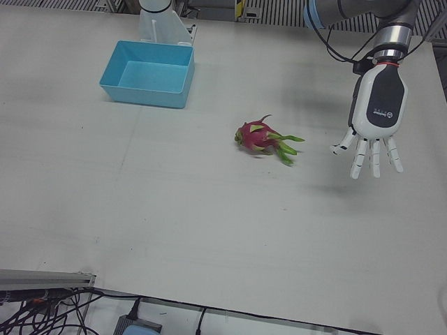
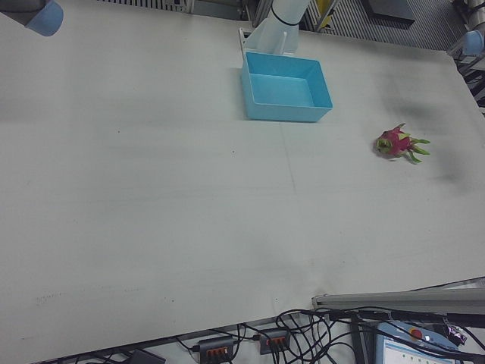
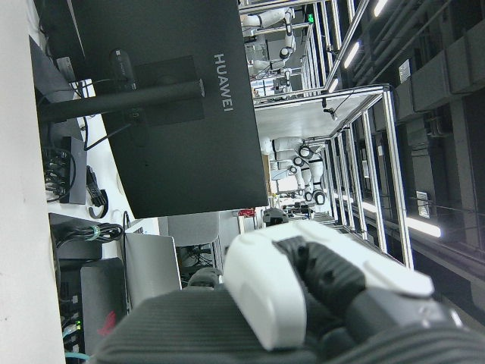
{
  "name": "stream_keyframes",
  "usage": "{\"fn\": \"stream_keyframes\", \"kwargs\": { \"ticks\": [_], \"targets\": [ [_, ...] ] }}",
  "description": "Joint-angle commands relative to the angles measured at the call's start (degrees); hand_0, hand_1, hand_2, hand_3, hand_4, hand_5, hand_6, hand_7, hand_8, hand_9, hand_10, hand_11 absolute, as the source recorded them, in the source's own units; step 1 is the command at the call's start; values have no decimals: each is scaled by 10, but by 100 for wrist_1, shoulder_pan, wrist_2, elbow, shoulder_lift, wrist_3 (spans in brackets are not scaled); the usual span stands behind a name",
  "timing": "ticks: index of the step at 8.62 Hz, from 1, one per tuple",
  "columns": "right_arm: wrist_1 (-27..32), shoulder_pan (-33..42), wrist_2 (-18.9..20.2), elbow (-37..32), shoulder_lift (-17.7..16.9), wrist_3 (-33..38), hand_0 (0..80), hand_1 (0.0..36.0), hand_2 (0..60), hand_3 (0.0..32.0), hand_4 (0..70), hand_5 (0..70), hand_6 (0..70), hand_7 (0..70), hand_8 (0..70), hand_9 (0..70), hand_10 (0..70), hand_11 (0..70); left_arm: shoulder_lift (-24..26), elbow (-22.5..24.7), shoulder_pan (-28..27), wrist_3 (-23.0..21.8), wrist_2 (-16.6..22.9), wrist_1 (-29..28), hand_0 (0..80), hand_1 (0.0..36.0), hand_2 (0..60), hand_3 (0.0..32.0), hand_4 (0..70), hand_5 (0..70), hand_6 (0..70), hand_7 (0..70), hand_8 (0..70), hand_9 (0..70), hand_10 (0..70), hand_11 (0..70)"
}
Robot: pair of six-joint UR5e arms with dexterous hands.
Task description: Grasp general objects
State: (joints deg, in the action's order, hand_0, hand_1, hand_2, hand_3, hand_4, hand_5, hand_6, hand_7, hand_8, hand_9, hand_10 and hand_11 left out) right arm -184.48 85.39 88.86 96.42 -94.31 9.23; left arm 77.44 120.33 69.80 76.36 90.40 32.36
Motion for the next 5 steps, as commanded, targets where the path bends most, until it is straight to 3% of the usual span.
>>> {"fn": "stream_keyframes", "kwargs": {
  "ticks": [1, 3, 5],
  "targets": [
    [0, 4, -1, 0, 0, 0, 0, 0, 0, 0, 0, 0, 0, 0, 0, 0, 0, 0, -10, -53, -106, -16, -119, 42, 800, 360, 72, 320, 0, 588, 0, 125, 83, 11, 0, 33],
    [-9, -5, 8, 0, 0, 0, 0, 0, 0, 0, 0, 0, 0, 0, 0, 0, 0, 0, 34, 8, -510, 45, -128, -167, 800, 360, 77, 320, 0, 617, 0, 123, 80, 10, 0, 33],
    [0, 3, -1, 0, 0, 0, 0, 0, 0, 0, 0, 0, 0, 0, 0, 0, 0, 0, 122, 70, -931, 247, -363, -160, 800, 360, 30, 320, 0, 562, 0, 104, 91, 6, 0, 40]
  ]
}}
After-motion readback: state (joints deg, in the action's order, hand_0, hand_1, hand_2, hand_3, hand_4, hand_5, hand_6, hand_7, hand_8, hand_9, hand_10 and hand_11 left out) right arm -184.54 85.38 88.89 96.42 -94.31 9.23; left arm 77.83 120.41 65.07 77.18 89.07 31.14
